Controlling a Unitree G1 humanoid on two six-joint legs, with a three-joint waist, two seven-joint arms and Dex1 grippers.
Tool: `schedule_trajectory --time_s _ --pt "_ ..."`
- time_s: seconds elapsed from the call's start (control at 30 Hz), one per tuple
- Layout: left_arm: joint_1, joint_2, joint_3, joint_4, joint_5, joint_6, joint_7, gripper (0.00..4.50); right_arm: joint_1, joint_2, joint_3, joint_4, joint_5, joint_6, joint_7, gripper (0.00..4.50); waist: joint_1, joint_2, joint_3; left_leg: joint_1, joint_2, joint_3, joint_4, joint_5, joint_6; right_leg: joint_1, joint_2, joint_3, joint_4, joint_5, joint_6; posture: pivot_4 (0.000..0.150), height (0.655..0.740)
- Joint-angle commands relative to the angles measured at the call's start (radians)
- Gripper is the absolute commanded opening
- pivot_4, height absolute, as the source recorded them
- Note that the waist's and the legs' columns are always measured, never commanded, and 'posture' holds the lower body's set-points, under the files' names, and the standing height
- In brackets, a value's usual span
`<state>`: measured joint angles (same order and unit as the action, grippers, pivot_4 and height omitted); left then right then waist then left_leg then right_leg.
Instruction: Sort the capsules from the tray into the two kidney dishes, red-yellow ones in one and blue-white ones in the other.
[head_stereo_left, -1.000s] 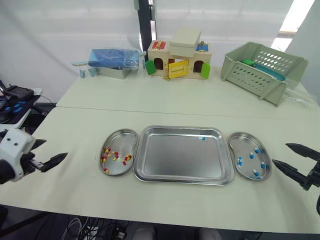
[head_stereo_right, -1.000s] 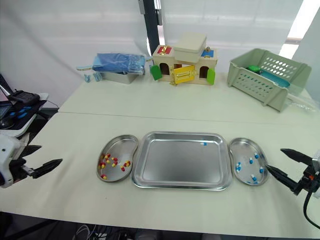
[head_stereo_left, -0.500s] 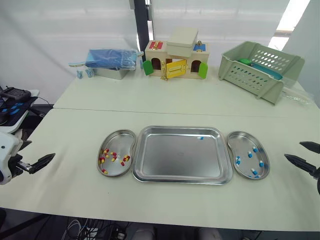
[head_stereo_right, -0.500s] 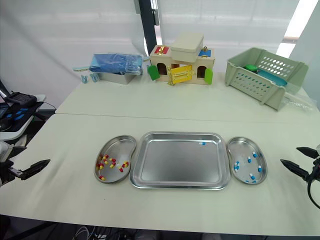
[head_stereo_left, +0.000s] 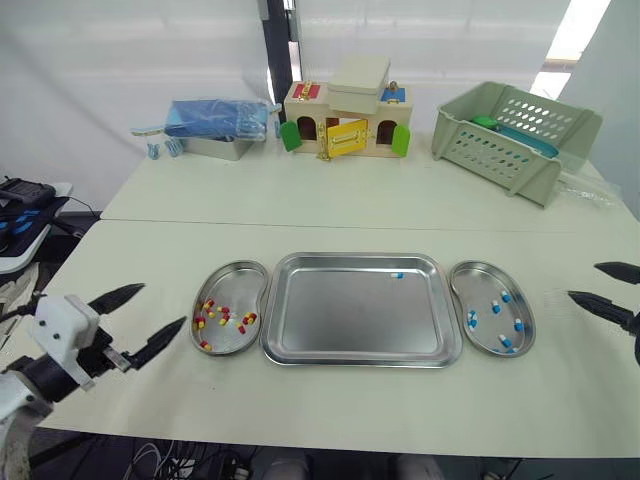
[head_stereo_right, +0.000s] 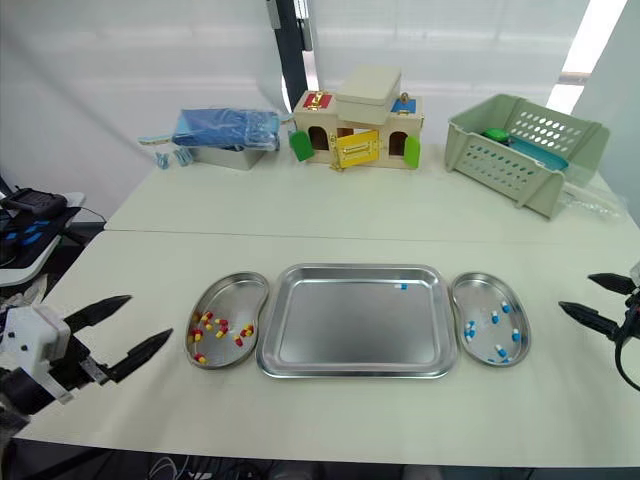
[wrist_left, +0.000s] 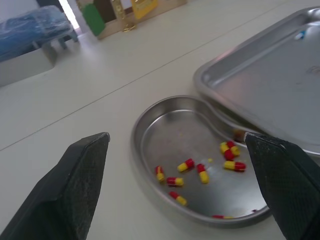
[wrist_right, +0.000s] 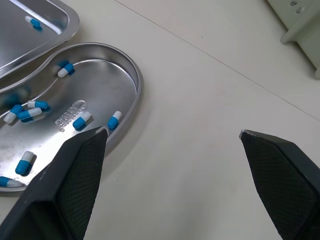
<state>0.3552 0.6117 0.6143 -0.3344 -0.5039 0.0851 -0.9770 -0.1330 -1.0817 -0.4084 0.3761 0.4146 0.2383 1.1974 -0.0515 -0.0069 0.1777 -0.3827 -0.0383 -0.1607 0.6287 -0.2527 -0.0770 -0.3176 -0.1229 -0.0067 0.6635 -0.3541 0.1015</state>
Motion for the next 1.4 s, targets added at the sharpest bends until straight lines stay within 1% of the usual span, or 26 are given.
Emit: schedule_trajectory --time_s 0.03,0.13,0.2,0.27,0.37,0.47,0.53,0.6,0.7,0.83,0.9,1.0,1.13,1.4 --pt "0.066 -0.114 -0.06 -0.102 -0.046 -0.126 -0.029 4.49 -0.04 -0.029 0.015 -0.022 0.024 0.071 0.044 4.5 0.002 0.001 0.0 0.0 0.0 0.001 0.0 0.0 0.0 0.0 0.0 0.0 0.0 0.0 0.0 0.15 0.74" --pt "0.145 -0.235 -0.142 -0.135 -0.027 -0.235 -0.035 4.49 -0.082 -0.032 0.047 -0.062 0.03 0.114 0.069 4.5 0.006 0.001 -0.001 0.0 0.0 0.0 0.001 0.0 0.0 0.0 0.0 0.0 0.0 0.0 0.0 0.15 0.74" --pt "0.205 -0.317 -0.218 -0.125 -0.02 -0.335 -0.075 4.49 -0.104 -0.026 0.071 -0.135 0.042 0.147 0.082 4.5 0.007 0.002 -0.001 0.0 0.0 0.001 0.001 0.0 0.0 0.0 0.0 0.0 -0.001 0.0 0.0 0.15 0.74" --pt "0.244 -0.376 -0.286 -0.104 -0.011 -0.427 -0.112 4.49 -0.122 -0.019 0.102 -0.221 0.046 0.174 0.082 4.5 0.007 0.002 -0.001 -0.001 0.0 0.001 0.001 0.0 0.0 0.0 0.0 0.0 -0.002 0.0 0.0 0.15 0.74" --pt "0.268 -0.406 -0.352 -0.058 -0.009 -0.55 -0.165 4.49 -0.154 -0.008 0.148 -0.335 0.058 0.222 0.062 4.5 0.018 0.003 -0.001 -0.002 -0.001 0.002 0.001 -0.001 0.001 0.0 -0.001 0.001 -0.003 0.001 0.001 0.15 0.74" --pt "0.264 -0.415 -0.375 0.018 -0.017 -0.644 -0.193 4.49 -0.192 -0.003 0.216 -0.449 0.079 0.329 0.037 4.5 0.024 0.003 -0.002 -0.002 0.0 0.001 0.001 -0.001 0.001 0.0 0.0 0.0 -0.003 0.001 0.001 0.15 0.74" --pt "0.256 -0.412 -0.39 0.072 -0.027 -0.693 -0.214 4.49 -0.245 0.024 0.304 -0.503 0.073 0.392 0.022 4.5 0.024 0.003 -0.002 -0.003 -0.001 0.001 0.001 -0.001 0.001 0.0 0.0 0.0 -0.005 0.001 0.001 0.15 0.74" --pt "0.246 -0.409 -0.404 0.109 -0.039 -0.736 -0.23 4.49 -0.324 0.086 0.393 -0.515 0.048 0.415 -0.002 4.5 0.016 0.003 -0.002 -0.003 -0.001 0.001 0.001 -0.001 0.002 0.0 0.0 0.0 -0.006 0.001 0.002 0.15 0.74" --pt "0.237 -0.401 -0.427 0.133 -0.046 -0.769 -0.227 4.49 -0.43 0.167 0.49 -0.458 -0.012 0.403 -0.022 4.5 0.016 0.004 -0.002 -0.003 -0.001 0.0 0.001 -0.001 0.002 -0.001 0.0 0.0 -0.005 0.001 0.002 0.15 0.74" --pt "0.232 -0.388 -0.452 0.16 -0.055 -0.8 -0.222 4.49 -0.544 0.266 0.629 -0.33 -0.125 0.302 -0.001 4.5 0.02 0.005 -0.002 -0.003 -0.001 0.0 0.0 0.0 0.0 -0.001 -0.001 -0.001 -0.006 0.001 0.002 0.15 0.74" --pt "0.229 -0.384 -0.458 0.166 -0.054 -0.816 -0.212 4.49 -0.589 0.307 0.672 -0.249 -0.175 0.25 0.005 4.5 0.019 0.005 -0.002 -0.003 -0.001 -0.001 0.0 0.0 -0.001 -0.001 0.0 -0.001 -0.006 0.001 0.002 0.15 0.74" --pt "0.232 -0.376 -0.469 0.165 -0.053 -0.83 -0.193 4.5 -0.636 0.356 0.721 -0.14 -0.241 0.17 0.016 3.84 0.019 0.005 -0.002 -0.003 -0.001 -0.001 0.0 0.001 -0.002 -0.001 0.0 -0.001 -0.006 0.001 0.002 0.15 0.74" --pt "0.244 -0.363 -0.479 0.158 -0.049 -0.843 -0.172 4.5 -0.678 0.408 0.743 -0.029 -0.299 0.096 0.013 2.47 0.018 0.005 -0.002 -0.003 -0.001 -0.001 0.0 0.001 -0.002 -0.001 0.0 -0.001 -0.006 0.001 0.002 0.15 0.74" --pt "0.262 -0.336 -0.49 0.145 -0.039 -0.852 -0.129 4.5 -0.702 0.47 0.738 0.106 -0.372 0.009 -0.005 2.47 0.018 0.005 -0.002 -0.003 -0.001 -0.002 0.0 0.001 -0.002 -0.001 0.0 -0.001 -0.005 0.001 0.002 0.15 0.74"
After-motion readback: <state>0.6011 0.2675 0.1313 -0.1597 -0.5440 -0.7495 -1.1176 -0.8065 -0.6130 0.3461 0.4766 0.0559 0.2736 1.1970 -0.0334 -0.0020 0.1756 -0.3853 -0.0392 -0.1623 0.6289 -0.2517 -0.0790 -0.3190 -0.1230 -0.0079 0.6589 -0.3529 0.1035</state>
